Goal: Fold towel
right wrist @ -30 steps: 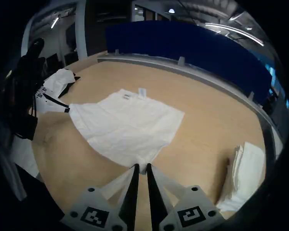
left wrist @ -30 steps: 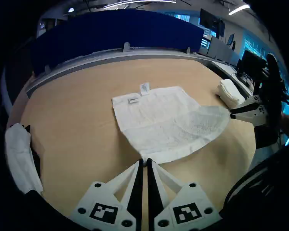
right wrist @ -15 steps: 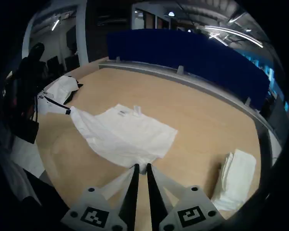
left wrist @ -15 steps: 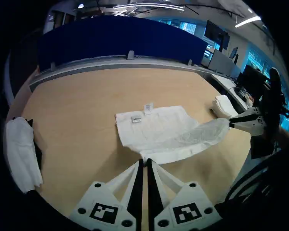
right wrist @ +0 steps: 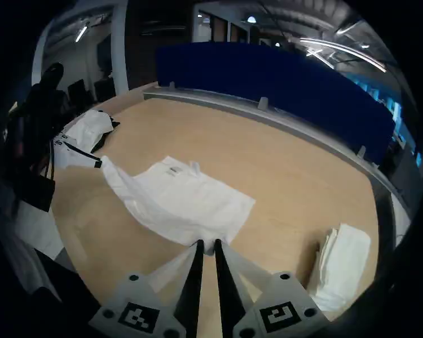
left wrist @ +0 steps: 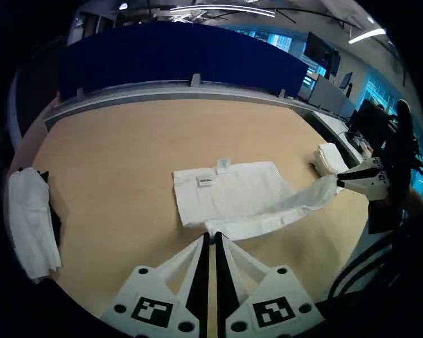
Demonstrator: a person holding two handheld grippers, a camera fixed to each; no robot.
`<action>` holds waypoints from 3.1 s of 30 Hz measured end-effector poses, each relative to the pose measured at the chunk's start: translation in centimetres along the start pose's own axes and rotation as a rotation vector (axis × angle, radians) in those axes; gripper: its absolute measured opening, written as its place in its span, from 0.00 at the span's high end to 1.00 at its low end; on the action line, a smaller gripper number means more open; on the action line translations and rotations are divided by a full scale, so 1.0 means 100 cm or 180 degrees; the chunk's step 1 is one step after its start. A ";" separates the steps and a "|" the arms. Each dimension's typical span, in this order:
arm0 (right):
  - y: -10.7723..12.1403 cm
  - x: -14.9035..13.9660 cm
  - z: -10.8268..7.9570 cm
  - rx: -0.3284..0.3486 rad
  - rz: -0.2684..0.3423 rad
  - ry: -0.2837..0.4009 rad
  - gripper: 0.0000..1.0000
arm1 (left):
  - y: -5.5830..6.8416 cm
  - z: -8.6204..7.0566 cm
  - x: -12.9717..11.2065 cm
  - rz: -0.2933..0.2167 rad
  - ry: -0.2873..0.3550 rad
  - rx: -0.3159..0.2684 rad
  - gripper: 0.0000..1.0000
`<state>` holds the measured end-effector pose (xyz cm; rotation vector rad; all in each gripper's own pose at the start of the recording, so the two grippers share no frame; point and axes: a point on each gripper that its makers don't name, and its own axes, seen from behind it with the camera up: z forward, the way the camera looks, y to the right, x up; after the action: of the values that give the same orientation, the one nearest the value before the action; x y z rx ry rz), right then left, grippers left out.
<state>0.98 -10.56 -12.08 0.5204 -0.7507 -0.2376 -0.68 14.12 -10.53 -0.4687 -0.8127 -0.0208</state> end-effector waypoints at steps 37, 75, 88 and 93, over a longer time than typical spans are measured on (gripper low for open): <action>0.062 -0.005 0.137 -0.0223 0.0324 -0.0351 0.83 | -0.057 0.129 0.018 -0.0230 -0.0254 0.0218 0.93; 0.075 0.002 0.130 -0.0509 0.0592 -0.0207 0.01 | -0.079 0.116 0.031 -0.0136 -0.0190 0.0408 0.07; 0.059 -0.020 0.117 -0.0427 0.0466 -0.0295 0.01 | -0.078 0.085 -0.002 -0.0234 -0.0256 0.0517 0.06; 0.049 -0.031 0.112 -0.0383 0.0440 -0.0334 0.01 | -0.080 0.073 -0.017 -0.0305 -0.0268 0.0580 0.06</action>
<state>-8.99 -9.26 -4.48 0.3422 -0.8654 -0.1811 -8.47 9.64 -4.25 -0.2597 -0.9103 -0.0157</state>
